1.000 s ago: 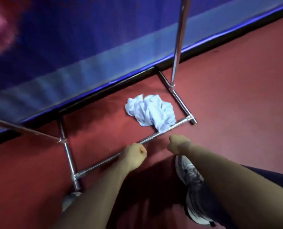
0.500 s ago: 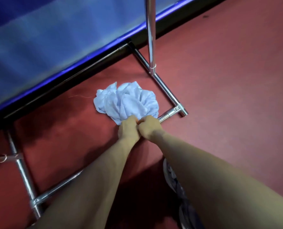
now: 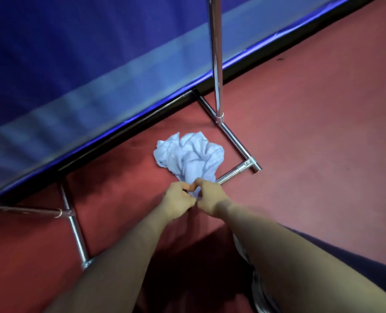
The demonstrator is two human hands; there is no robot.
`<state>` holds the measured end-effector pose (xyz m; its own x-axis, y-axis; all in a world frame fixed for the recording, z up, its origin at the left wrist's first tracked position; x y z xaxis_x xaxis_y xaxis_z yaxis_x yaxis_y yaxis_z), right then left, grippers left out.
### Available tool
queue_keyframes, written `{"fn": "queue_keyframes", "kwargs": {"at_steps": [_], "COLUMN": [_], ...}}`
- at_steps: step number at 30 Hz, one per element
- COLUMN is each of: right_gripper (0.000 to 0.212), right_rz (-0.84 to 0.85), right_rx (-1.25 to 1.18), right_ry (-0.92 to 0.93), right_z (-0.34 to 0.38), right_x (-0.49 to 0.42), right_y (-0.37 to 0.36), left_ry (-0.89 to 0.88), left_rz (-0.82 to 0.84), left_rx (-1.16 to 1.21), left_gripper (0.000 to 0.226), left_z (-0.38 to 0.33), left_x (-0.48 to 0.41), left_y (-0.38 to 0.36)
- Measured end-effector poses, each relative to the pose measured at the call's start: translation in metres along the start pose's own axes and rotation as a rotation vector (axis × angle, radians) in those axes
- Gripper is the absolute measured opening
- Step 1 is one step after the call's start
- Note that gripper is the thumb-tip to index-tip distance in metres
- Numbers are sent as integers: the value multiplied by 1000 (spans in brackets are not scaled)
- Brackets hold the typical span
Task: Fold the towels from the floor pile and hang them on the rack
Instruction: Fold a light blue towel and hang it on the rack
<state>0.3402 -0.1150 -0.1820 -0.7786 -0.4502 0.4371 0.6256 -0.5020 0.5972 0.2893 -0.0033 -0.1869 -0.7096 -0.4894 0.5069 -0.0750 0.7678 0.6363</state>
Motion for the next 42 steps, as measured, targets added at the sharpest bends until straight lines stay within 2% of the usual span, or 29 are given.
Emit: {"fn": "queue_keyframes", "kwargs": {"at_steps": [2,4,8,12,17,20,25,27,30,34,36,39,42], "right_gripper": [28,35,33,29,15,16,18,18,14,15,15,31,30], "right_rz": [45,81,59,-77,-216,-306,-487,-527,-504,-435,-396,-384,-390], "right_rx": [112,254,420,385,290,273,174,188,332,518,568,569,594], "right_ry": [114,216,347,466,617,736,888,933,1017,1006,969,932,891], "right_z": [27,54,111,180,259,303,365,377,379,357,344,331,319], "right_x": [20,43,90,140,203,253,332,353,372,380,377,369,356], "right_y": [9,21,58,110,166,195,250,268,278,278,276,269,263], "left_ry": [58,81,39,-64,-255,-316,-359,-378,-391,-562,-604,-674,-733], "left_rz": [59,95,89,-47,-296,-455,-581,-636,-684,-633,-612,-643,-702], "left_rx": [75,100,99,81,-201,-448,-518,-523,-486,-582,-671,-648,-557], "left_gripper": [3,16,15,12,29,25,42,47,52,88,93,80,51], "left_z": [-5,-14,-47,-80,-120,-139,-142,-138,-128,-126,-131,-148,-169], "left_x": [26,53,110,163,242,299,372,392,408,429,440,462,481], "left_y": [22,43,90,151,232,275,322,337,361,386,393,400,412]}}
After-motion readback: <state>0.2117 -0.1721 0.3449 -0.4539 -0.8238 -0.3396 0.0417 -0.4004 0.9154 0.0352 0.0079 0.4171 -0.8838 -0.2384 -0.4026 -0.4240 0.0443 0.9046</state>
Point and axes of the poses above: each hand's wrist, its own x-axis away from the middle knuckle, its own y-axis out of the back of the hand, z = x × y, the point moved 5 cm from there along -x, towards the middle knuckle, and after that the axes turned 12 degrees about -z, right-handed, at the moved point
